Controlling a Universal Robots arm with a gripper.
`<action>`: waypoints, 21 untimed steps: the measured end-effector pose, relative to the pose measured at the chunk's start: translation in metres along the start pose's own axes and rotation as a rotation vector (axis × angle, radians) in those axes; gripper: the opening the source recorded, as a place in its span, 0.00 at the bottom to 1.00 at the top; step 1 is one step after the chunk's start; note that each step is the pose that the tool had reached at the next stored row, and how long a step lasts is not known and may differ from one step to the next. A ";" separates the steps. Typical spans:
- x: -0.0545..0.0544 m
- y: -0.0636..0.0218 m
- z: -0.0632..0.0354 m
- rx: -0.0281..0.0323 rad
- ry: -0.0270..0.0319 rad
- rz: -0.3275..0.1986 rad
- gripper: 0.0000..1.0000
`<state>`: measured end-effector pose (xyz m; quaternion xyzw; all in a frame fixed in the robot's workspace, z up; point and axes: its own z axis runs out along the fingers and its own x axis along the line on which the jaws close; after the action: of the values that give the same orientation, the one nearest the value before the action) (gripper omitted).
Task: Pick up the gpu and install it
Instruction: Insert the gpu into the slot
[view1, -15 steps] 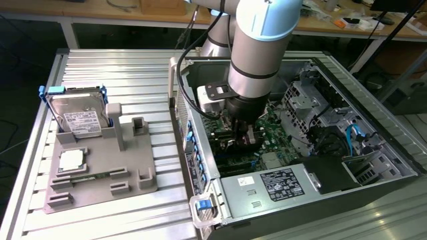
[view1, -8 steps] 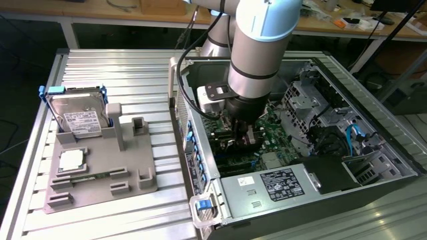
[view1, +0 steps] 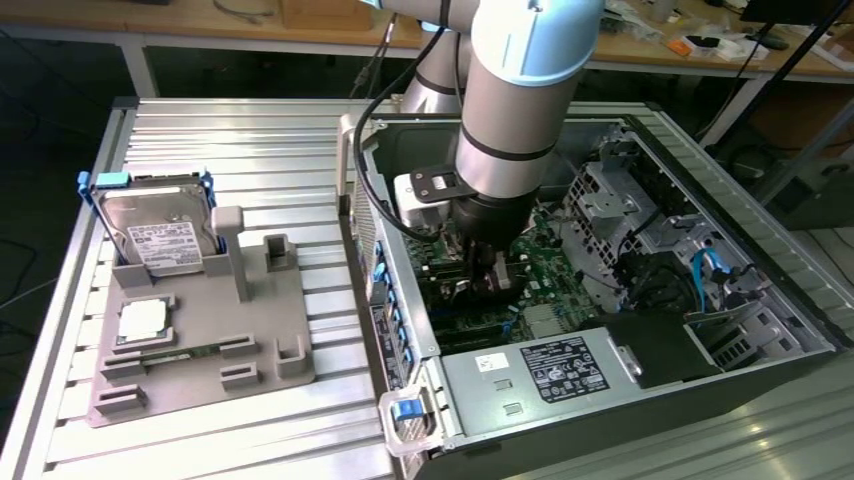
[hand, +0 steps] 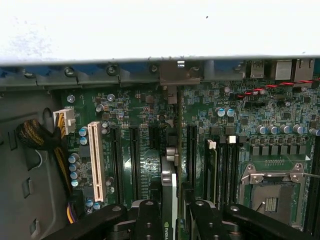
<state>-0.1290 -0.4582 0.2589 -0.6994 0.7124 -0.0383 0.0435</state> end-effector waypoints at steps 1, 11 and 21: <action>0.000 0.0000 0.0000 -0.0001 0.0001 0.000 0.27; 0.000 -0.0007 -0.0057 0.0008 -0.0003 0.000 0.27; 0.000 -0.0007 -0.0060 0.0010 -0.0002 0.000 0.27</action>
<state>-0.1290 -0.4581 0.2650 -0.6993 0.7124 -0.0386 0.0439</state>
